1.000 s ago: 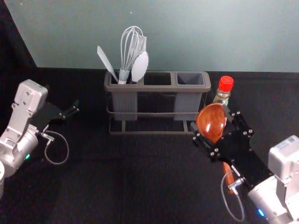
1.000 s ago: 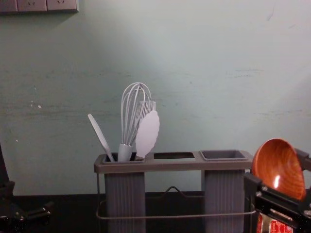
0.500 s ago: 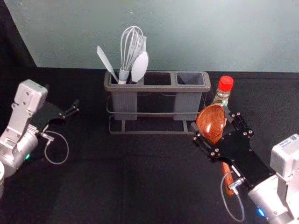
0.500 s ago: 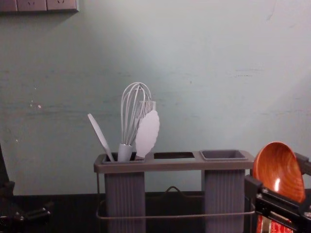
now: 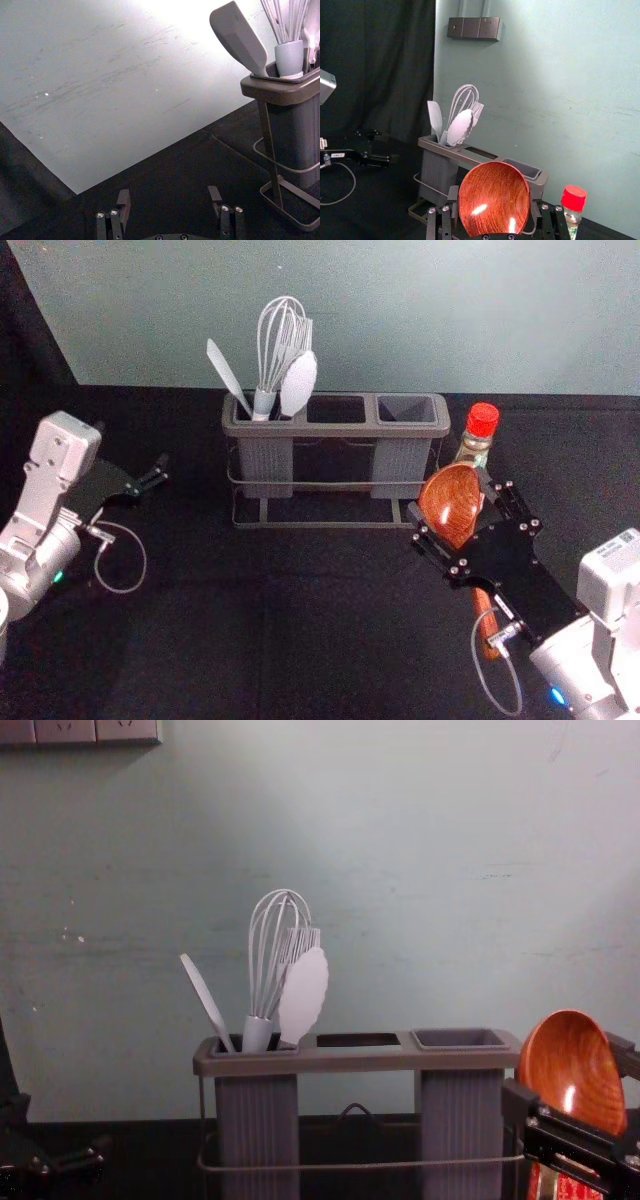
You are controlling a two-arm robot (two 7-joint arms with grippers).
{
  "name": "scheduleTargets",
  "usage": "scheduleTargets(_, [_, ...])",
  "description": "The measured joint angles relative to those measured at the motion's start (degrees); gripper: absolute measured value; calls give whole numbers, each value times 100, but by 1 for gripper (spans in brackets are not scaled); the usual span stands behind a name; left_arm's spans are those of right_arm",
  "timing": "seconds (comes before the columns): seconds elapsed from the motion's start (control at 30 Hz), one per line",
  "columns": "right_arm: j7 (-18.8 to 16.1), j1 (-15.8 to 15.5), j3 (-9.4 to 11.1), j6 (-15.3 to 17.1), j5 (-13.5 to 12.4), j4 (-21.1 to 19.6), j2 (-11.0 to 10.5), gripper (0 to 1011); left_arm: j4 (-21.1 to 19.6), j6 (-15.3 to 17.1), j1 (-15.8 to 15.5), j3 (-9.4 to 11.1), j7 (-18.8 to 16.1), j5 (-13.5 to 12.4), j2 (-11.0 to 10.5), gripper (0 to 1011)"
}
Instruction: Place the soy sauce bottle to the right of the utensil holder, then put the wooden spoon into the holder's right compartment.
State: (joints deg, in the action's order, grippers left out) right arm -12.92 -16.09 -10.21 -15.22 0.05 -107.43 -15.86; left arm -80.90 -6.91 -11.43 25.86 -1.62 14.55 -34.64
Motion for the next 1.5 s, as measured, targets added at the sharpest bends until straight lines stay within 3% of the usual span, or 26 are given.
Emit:
scheduleTargets(0.23, [-28, 103, -20, -66, -6, 39, 11, 840, 0, 0, 0, 0, 0, 0, 0, 1011])
scheduleTargets(0.53, [-150, 693, -77, -363, -74, 252, 80, 839, 0, 0, 0, 0, 0, 0, 0, 1011])
scheduleTargets(0.97, [-672, 1994, -231, -963, -566, 918, 95, 839, 0, 0, 0, 0, 0, 0, 0, 1011])
scheduleTargets(1.17, [-836, 2543, -295, -1138, -821, 1369, 197, 839, 0, 0, 0, 0, 0, 0, 0, 1011])
scheduleTargets(1.5, [-979, 3375, -380, -1394, -1028, 2284, 446, 839, 0, 0, 0, 0, 0, 0, 0, 1011])
